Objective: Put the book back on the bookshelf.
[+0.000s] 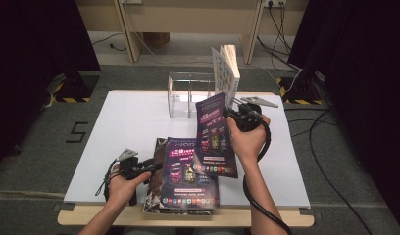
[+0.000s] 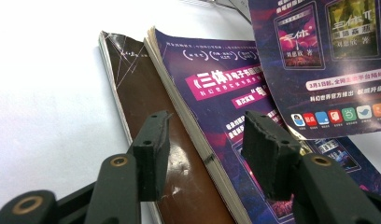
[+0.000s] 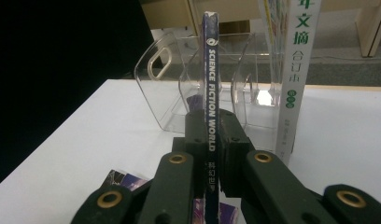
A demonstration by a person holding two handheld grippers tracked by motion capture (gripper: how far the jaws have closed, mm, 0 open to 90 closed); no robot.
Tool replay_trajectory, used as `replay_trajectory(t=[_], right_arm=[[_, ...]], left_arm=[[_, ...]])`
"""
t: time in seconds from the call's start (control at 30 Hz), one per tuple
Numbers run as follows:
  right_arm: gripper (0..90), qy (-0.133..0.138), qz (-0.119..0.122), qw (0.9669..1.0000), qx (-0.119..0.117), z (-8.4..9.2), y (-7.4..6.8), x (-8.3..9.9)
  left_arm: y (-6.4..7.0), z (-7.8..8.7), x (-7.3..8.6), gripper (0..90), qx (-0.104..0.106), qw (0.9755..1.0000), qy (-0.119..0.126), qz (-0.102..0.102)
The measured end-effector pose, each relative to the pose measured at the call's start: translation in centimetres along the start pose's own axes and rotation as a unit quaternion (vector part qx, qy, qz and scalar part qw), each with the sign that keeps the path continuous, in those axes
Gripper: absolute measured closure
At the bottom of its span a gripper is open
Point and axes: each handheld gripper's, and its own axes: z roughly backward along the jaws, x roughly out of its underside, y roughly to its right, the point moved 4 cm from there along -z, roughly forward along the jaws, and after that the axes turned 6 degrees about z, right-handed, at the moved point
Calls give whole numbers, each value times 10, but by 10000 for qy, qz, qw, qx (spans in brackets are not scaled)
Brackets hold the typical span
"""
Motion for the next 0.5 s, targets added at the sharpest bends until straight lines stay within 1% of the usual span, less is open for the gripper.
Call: replay_trajectory(t=[0.1, 0.2, 0.3, 0.37, 0.5], right_arm=[[846, 37, 26, 10000, 34, -1, 0, -3], [847, 51, -12, 10000, 40, -1, 0, -5], [846, 85, 19, 9999, 88, 0, 0, -9], [846, 172, 81, 9997, 148, -1, -1, -15], [847, 226, 91, 9995, 188, -1, -1, -21]], left_arm=[[0, 0, 0, 507, -3, 10000, 0, -8], [0, 0, -1, 507, -5, 10000, 16, 8], [0, 1, -1, 507, 0, 10000, 26, 12], [0, 0, -1, 507, -1, 10000, 22, 7], [0, 1, -1, 507, -4, 10000, 15, 7]])
